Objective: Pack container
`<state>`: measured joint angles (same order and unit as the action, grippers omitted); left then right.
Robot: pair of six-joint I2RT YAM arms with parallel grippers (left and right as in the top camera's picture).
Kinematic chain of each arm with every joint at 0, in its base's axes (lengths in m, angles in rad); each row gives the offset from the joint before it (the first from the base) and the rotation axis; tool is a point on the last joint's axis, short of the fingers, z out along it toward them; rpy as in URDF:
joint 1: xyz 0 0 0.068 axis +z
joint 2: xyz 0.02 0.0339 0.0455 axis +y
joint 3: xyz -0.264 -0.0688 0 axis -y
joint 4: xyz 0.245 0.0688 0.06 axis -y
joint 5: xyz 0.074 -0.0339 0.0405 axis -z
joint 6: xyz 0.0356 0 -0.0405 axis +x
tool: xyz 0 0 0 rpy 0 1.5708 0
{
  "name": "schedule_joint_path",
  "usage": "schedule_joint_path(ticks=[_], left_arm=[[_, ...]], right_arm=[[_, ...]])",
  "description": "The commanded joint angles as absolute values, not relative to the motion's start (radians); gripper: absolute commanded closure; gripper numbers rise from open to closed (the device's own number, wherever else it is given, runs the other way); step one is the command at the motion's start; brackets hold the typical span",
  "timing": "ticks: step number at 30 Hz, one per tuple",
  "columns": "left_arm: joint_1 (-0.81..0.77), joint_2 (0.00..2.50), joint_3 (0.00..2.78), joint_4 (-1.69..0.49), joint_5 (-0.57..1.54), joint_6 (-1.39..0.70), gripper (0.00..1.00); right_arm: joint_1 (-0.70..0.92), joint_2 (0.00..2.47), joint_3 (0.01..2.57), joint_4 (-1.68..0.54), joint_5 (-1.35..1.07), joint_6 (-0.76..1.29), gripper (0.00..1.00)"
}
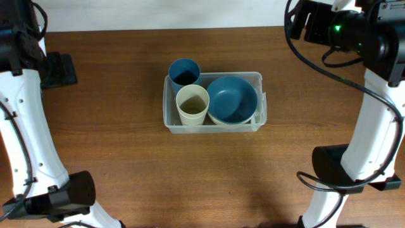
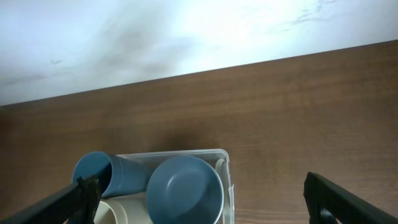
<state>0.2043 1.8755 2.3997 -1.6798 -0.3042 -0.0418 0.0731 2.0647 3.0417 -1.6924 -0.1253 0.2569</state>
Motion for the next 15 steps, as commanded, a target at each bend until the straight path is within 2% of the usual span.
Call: schedule_joint_path(ticks=[1, 15], left_arm=[[0.205, 1.851, 2.416, -1.678, -0.318, -0.04, 0.0], [0.206, 1.851, 2.416, -1.678, -0.318, -0.04, 0.0]], right_arm=[[0.066, 2.063, 3.047, -1.699, -0.141, 0.248, 0.01], [-0.008, 1.89, 3.047, -1.699, 0.093, 0.243, 0.01]])
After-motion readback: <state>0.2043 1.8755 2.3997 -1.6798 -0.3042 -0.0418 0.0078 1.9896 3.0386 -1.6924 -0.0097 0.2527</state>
